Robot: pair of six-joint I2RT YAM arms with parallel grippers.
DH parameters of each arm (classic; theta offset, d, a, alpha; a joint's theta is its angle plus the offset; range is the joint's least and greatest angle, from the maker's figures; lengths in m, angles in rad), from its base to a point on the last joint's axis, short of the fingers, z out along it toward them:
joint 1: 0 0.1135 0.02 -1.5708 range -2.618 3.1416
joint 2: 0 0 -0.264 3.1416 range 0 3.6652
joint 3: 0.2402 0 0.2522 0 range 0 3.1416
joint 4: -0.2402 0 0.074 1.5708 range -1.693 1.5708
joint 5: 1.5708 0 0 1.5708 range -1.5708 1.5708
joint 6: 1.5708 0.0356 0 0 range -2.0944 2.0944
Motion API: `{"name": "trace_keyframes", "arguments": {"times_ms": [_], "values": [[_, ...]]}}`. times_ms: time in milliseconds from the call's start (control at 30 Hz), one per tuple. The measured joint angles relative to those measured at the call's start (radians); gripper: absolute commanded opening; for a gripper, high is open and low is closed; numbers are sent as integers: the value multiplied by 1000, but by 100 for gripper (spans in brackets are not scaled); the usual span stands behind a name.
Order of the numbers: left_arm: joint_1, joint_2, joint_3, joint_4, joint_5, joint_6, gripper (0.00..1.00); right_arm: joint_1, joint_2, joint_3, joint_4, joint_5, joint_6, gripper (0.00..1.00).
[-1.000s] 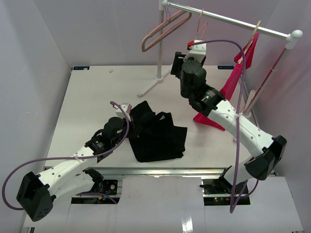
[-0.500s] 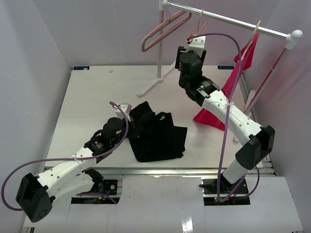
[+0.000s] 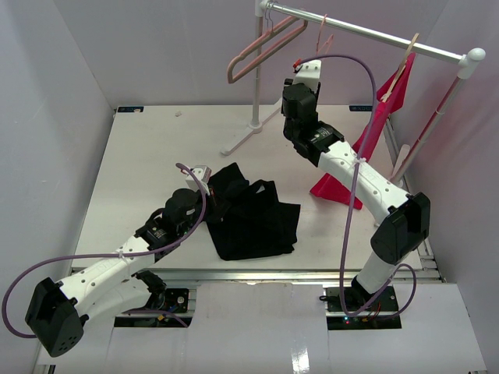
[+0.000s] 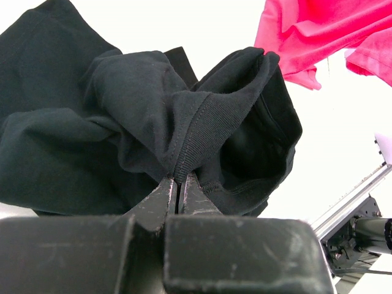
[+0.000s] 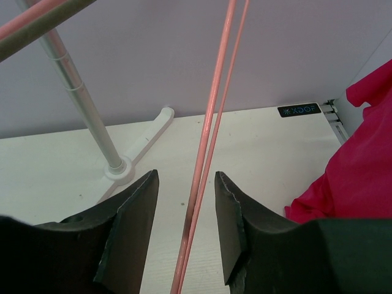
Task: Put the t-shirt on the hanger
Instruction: Pick up the hanger from the clothesline.
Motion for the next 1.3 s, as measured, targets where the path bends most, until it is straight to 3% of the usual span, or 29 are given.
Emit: {"name": "trace_keyframes", "arguments": {"times_ms": [200,267,367,433,833,1067,1300], "values": [[-4,0,0,2,7,0,0,-11,0,0,-11,-5,11,46],[-4,-3,0,2,9,0,0,-14,3,1,-25,-5,15,39],[-4,-11,0,3,13,0,0,-19,14,9,-47,-5,20,16],[-5,-15,0,4,16,0,0,-22,23,13,-57,-8,18,8],[-5,-15,-3,11,20,-1,0,-28,-23,45,-105,-41,-74,8],[-6,-13,-3,17,4,-14,0,-28,-199,36,-162,-97,-63,8],[-6,46,36,-22,-13,-38,0,-28,-391,-116,-260,-229,1,8]]}}
